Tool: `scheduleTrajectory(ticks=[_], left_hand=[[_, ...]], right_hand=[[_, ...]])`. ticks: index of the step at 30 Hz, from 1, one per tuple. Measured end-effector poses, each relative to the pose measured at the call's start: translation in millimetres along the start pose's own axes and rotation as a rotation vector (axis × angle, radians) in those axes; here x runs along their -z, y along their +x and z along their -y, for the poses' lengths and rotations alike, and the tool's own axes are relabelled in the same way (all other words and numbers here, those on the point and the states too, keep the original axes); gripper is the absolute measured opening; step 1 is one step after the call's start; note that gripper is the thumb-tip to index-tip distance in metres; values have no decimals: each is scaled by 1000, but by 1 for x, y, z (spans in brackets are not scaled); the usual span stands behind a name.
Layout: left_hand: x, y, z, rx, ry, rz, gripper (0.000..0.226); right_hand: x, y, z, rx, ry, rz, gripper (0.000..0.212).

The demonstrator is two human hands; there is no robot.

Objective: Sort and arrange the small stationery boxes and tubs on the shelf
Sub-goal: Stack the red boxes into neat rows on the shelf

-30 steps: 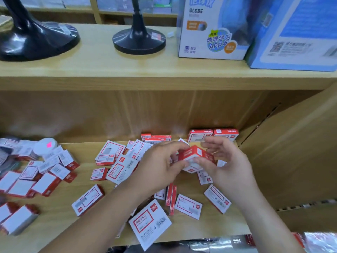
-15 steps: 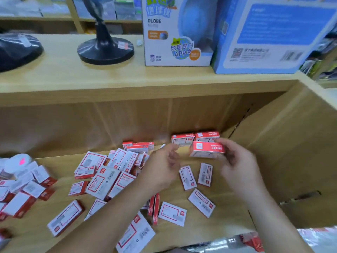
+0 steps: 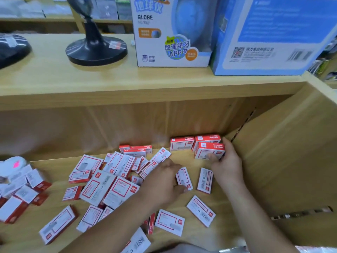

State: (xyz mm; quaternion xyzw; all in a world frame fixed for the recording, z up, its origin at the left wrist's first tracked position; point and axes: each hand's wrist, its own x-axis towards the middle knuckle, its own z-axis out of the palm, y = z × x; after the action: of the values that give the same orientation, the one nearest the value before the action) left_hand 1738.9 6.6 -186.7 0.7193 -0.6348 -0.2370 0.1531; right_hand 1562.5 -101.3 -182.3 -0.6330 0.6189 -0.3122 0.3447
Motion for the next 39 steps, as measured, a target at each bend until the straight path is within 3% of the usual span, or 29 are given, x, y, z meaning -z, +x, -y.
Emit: scheduleTrajectory(ticks=[7,11,17,21,24,27,29,31,34,36,39], left_hand=[[5,-9,2,-54,94,-90,64],[5,-12,-2,-51,100,-100,62],[20,-20,3,-60,93,-119,43],[27,-36,5,-126,67,-168,34],[23,-61,10,-227,93,-138,32],[20,-89,26,-273,103,-168,35],[22,-106,42,-228,103,-243,36],[25,-121,57,-154,82,-305,40],[33,-140,70,-91,26,-413,42],[41,-155,74,-27,-24,-535,34],[49,-186,74,58,6,-599,23]], right_hand=[[-15,12,-25,1,119,23,78],[-19,12,-27,0,134,8,69],[6,-34,-21,195,2,-66,52],[21,-66,-26,140,-224,180,22],[25,-80,-27,95,-242,325,36],[28,-95,-24,92,-269,334,51],[27,-106,-23,198,-342,206,54],[19,-117,-15,251,-303,155,43],[-2,-130,6,263,-157,395,30],[-15,-140,17,337,-188,542,34],[-28,-158,28,394,-256,598,46]])
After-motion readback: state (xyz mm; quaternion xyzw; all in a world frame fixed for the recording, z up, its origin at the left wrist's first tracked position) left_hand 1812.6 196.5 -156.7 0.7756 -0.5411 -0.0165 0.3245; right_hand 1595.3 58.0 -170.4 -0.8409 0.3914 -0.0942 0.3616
